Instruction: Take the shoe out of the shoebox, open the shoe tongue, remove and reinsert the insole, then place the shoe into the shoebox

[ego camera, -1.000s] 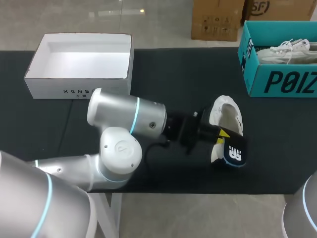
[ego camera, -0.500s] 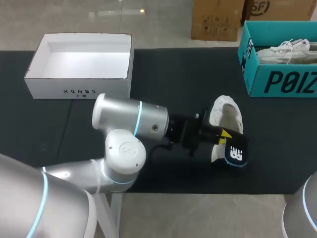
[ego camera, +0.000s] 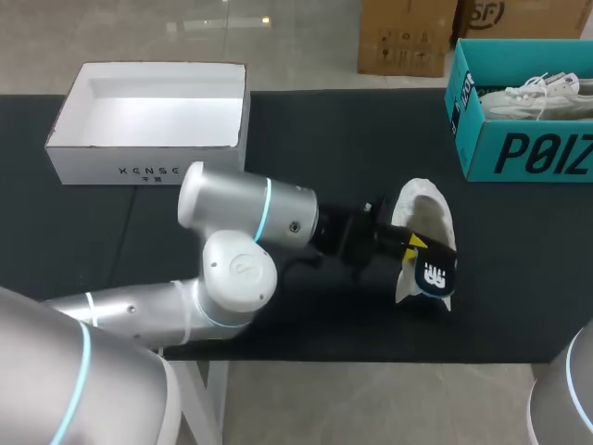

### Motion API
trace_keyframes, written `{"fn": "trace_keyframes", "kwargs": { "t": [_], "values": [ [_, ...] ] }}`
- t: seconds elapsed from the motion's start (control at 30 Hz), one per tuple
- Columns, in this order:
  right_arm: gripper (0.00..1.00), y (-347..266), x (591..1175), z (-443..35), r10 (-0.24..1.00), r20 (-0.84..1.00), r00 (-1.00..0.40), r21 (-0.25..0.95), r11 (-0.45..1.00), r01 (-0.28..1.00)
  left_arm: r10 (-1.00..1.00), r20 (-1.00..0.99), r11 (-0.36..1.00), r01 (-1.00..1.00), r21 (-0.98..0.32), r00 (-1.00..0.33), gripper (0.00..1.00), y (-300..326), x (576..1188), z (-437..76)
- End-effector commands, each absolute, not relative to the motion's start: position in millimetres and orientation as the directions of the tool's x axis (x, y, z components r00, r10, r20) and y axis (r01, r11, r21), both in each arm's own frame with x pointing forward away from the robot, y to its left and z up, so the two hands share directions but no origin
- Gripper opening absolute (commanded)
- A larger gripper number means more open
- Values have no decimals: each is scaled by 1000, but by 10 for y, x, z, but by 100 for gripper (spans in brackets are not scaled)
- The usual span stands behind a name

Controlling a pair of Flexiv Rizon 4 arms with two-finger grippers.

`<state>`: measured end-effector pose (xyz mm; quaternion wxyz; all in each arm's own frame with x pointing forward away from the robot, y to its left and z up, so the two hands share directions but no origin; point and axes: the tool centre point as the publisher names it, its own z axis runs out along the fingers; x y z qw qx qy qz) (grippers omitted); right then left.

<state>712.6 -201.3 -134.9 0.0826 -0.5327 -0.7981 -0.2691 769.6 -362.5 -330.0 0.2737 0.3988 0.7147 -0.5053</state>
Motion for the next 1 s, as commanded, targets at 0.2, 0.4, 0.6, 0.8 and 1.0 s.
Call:
{"fn": "trace_keyframes", "kwargs": {
  "t": [0.2, 0.4, 0.6, 0.8, 1.0],
  "values": [
    [100, -2015, 7138, -1349, 806, 419, -419, 338, 289, 895, 434, -753, 256, 869, -424, -495, 0, -3527, 7853, -3312],
    [100, -2015, 7138, -1349, 806, 419, -419, 338, 289, 895, 464, -741, 301, 873, -383, -485, 0, -3479, 7958, -3291],
    [100, -2015, 7138, -1349, 806, 419, -419, 338, 289, 895, 460, -746, 256, 876, -408, -482, 0, -3579, 7904, -3286],
    [100, -2015, 7138, -1349, 806, 419, -419, 338, 289, 895, 444, -752, 202, 872, -446, -488, 78, -3658, 7781, -3265],
    [100, -2015, 7138, -1349, 806, 419, -419, 338, 289, 895, 438, -750, 191, 867, -460, -495, 100, -3630, 7687, -3230]
  ]
}}
